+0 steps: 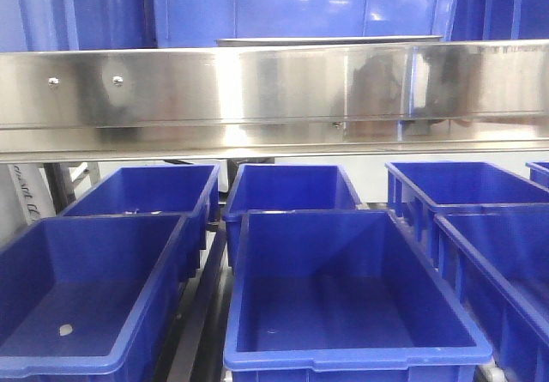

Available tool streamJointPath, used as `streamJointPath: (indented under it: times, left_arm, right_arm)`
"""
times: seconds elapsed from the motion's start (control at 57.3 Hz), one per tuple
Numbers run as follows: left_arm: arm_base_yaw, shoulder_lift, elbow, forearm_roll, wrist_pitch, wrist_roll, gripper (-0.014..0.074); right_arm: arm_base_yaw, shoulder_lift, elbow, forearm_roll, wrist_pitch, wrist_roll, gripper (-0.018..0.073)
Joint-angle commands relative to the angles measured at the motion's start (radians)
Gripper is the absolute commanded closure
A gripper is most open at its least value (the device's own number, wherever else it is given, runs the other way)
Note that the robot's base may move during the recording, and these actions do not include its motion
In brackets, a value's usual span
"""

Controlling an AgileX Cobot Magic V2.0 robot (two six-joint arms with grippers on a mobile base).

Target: Stack silver trays without gaps

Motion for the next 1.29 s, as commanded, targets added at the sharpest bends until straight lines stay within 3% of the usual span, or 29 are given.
streamJointPath:
  times: [0.0,1.273]
  left_arm:
    - [0.001,-0.005,-0.002,0.012,-0.013,0.004,0.0616]
    - [0.001,-0.005,-0.002,0.012,-0.013,0.004,0.0616]
  right_arm:
    - [-0.005,-0.003,0.000,0.000,-0.015,-0.001,0.0638]
    - [-0.005,-0.003,0.000,0.000,-0.015,-0.001,0.0638]
